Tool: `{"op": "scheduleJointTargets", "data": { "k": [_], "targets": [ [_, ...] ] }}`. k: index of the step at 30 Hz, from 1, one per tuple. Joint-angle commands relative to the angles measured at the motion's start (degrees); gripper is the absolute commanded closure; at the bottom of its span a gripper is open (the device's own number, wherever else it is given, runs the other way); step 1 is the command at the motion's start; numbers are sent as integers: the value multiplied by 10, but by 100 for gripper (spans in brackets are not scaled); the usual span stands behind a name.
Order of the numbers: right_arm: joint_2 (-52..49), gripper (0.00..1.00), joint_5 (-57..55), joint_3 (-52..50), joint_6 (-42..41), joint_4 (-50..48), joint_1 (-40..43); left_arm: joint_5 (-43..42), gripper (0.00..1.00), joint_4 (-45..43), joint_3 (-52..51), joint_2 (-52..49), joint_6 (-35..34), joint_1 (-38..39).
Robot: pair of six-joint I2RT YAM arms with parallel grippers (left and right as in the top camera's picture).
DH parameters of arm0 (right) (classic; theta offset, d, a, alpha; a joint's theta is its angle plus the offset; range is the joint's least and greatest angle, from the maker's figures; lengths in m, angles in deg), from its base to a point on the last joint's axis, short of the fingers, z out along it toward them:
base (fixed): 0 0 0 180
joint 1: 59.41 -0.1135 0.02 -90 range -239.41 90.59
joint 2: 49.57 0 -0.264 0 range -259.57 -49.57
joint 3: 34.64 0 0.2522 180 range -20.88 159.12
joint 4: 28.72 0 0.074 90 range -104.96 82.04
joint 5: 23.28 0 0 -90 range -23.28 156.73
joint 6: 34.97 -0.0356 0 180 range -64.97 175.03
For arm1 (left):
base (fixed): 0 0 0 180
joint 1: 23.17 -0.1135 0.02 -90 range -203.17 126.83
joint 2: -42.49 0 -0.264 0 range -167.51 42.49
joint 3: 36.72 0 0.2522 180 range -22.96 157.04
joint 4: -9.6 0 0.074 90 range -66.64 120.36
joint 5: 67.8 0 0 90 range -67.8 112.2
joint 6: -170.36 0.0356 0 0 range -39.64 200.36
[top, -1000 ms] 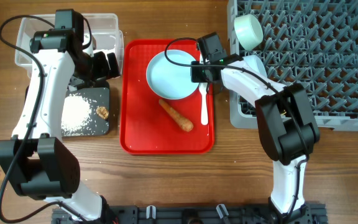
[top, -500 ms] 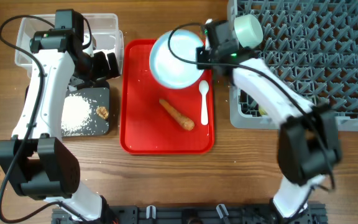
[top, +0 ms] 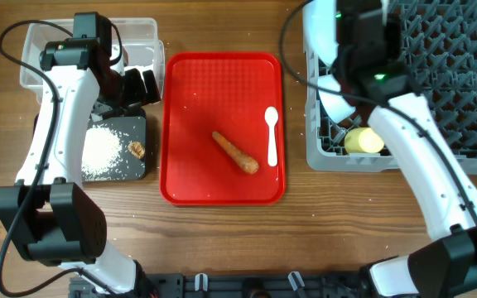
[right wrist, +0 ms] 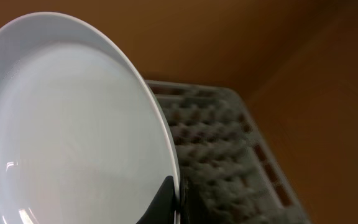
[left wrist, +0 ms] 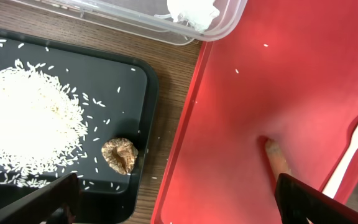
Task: Sort waste into correct bins and load items into the dishwasher rack
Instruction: 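Lift the blue plate and stand it upright in the dish rack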
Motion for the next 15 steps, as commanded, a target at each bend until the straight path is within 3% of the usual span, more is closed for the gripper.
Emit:
{"op": "scheduleJointTargets", "data": {
  "k": [1, 3, 9, 15],
  "targets": [
    [9, 96, -55, 10, 22, 2, 75, 6, 0, 0, 11, 16, -1, 0],
    [8, 96, -55, 9, 22, 3, 103, 6, 0, 0, 11, 16, -1, 0],
    [-30, 96, -47, 2, 144, -9, 144, 5, 0, 0, 11, 16, -1, 0],
    [-93, 96, -42, 2, 158, -21, 144, 5, 0, 0, 11, 16, -1, 0]
  ]
}}
